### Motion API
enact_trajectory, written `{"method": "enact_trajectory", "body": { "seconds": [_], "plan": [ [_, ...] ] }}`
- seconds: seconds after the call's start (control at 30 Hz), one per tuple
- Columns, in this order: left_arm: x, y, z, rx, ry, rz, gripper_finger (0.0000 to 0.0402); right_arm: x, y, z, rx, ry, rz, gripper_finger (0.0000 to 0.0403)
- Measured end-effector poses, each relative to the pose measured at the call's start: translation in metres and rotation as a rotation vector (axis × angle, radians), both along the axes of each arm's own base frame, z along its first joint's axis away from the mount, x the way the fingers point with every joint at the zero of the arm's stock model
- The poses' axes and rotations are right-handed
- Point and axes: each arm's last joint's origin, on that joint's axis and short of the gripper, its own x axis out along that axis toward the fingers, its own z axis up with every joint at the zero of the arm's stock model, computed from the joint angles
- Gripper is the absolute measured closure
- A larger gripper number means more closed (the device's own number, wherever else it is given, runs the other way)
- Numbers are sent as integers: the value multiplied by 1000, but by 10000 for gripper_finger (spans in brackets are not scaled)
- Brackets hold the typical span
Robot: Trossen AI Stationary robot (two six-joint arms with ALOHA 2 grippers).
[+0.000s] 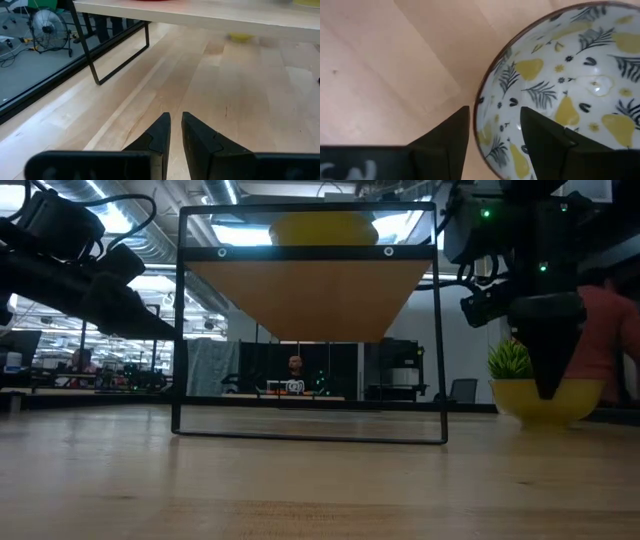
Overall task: Pick & Place Mini bowls
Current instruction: Stack the top white bowl on top of the white bowl on the shelf
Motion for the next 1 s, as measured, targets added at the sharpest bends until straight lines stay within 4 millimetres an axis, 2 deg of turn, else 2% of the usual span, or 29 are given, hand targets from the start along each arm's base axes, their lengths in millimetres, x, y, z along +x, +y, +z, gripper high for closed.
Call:
{"method": "enact_trajectory", "body": {
  "seconds": [0.17, 0.27, 0.4, 0.47, 0.67, 1.0],
  "plan": [
    [0, 0, 0, 0, 0, 0, 359, 0, 0, 0, -3, -1, -3, 247],
    [0, 0, 0, 0, 0, 0, 359, 0, 0, 0, -1, 0, -2, 288],
    [0, 0, 0, 0, 0, 0, 359, 0, 0, 0, -8, 2, 7, 365],
    [0, 0, 0, 0, 0, 0, 359, -2, -1, 2, -33, 12, 6, 385],
    [0, 0, 0, 0, -1, 0, 359, -7, -1, 4, -25, 37, -24, 382],
    [0, 0, 0, 0, 0, 0, 359, -26, -2, 34, 18, -93, -80, 392]
  ]
}}
